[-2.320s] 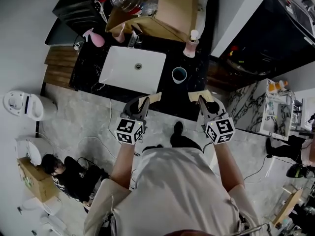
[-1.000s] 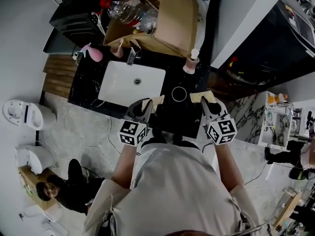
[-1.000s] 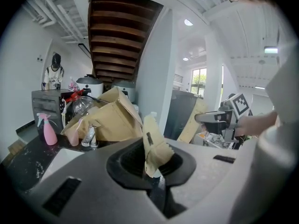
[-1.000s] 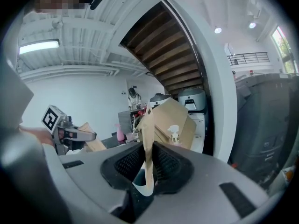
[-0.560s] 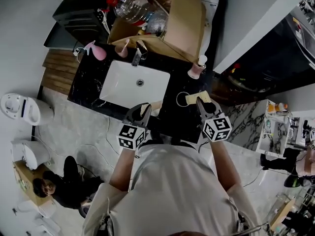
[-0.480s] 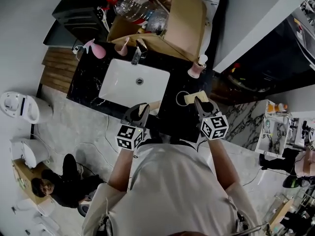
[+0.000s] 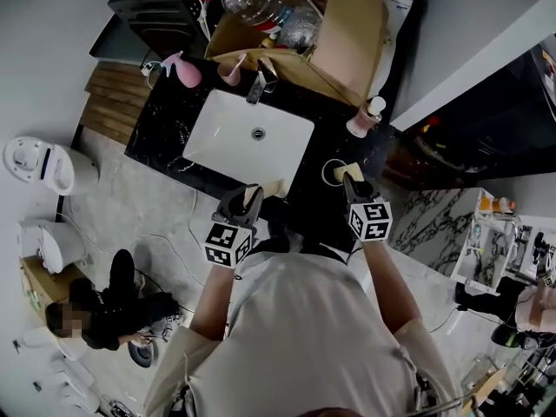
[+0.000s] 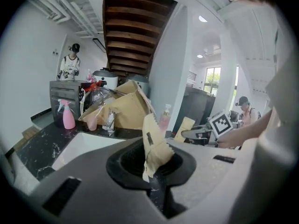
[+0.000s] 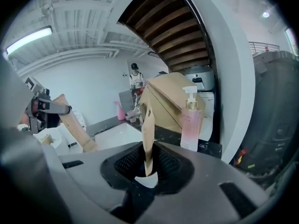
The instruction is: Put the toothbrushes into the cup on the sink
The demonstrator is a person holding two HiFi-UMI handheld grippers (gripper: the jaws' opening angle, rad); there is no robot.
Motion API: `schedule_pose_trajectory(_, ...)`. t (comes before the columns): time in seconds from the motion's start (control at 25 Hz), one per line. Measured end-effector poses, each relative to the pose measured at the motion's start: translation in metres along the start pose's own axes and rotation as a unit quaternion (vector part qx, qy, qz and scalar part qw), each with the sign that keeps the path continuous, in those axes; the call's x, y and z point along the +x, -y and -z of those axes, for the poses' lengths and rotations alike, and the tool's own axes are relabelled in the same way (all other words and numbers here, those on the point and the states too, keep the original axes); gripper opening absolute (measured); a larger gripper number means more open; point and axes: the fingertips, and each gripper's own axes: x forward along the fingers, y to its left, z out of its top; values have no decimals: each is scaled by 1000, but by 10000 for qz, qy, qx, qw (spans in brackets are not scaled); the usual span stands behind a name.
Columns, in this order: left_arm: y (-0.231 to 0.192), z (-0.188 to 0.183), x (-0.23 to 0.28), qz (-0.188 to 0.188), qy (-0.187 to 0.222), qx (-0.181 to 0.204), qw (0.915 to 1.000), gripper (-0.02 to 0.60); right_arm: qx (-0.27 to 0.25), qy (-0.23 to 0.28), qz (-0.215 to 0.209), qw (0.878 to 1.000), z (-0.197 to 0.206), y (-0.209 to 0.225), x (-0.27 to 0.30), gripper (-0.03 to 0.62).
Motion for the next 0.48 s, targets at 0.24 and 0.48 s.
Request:
schedule_pose_trajectory(0.24,-5,5,-7,-109,-36,-81,9999,34,76,-285,140,9995,16,6,14,79)
schedule_pose_trajectory(0.48,-7,9,-9,-137,-49,-123,9998,34,184,-450,64,9988,26,7,21,130)
